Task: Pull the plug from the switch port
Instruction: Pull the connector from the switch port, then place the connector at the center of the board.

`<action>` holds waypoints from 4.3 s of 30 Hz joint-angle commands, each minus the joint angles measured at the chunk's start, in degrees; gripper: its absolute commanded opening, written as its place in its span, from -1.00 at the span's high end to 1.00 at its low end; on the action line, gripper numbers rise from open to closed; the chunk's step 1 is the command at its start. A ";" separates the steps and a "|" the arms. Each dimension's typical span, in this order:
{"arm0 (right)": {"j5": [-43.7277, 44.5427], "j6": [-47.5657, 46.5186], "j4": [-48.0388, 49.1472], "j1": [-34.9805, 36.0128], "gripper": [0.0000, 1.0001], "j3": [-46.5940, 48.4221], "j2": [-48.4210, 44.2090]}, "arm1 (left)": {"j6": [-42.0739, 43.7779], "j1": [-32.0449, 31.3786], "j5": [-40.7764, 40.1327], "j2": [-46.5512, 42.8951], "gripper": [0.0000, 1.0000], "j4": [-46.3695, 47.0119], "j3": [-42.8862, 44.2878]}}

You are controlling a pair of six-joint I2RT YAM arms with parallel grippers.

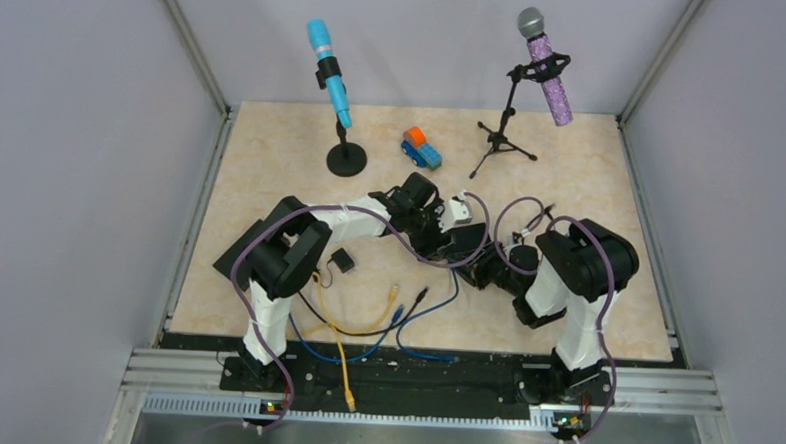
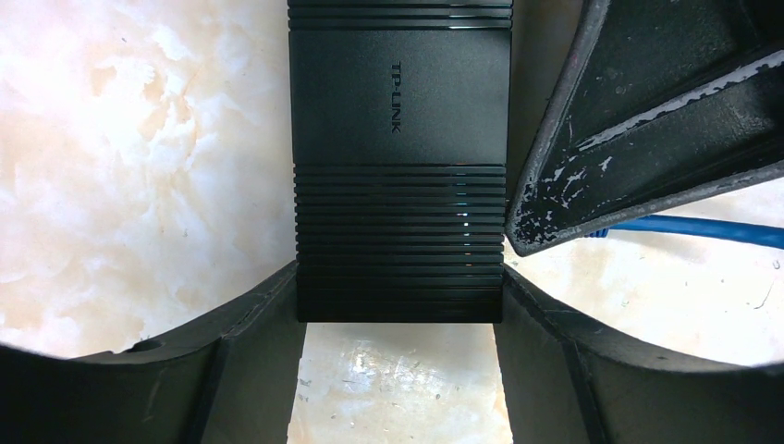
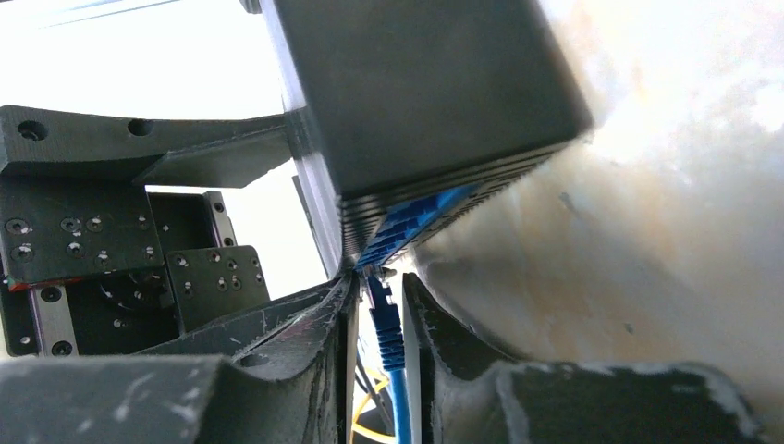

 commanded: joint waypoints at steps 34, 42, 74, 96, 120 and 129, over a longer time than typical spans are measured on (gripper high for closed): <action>2.26 -3.53 -7.85 -1.23 0.31 2.83 -4.90 | -0.96 -0.67 2.65 3.01 0.89 -8.41 0.27; 2.21 -3.36 -6.54 -1.22 0.65 2.55 -3.57 | -0.71 -0.61 2.80 3.28 0.91 -9.31 0.97; -4.52 -5.69 -1.16 -1.36 1.00 -5.87 -7.31 | -4.85 1.26 -3.97 5.80 1.00 -8.30 1.75; 32.67 -33.44 -88.18 -2.30 1.00 9.10 -83.24 | -6.42 1.17 -3.11 3.14 -0.95 -6.26 1.22; 62.40 -70.83 -110.51 -2.37 1.00 54.40 -79.10 | -30.09 6.07 -11.62 -29.85 -0.97 29.70 -23.19; 57.75 -75.74 -122.32 -3.22 1.00 60.93 -57.36 | -33.12 8.75 -12.90 -40.48 -0.97 28.44 -26.75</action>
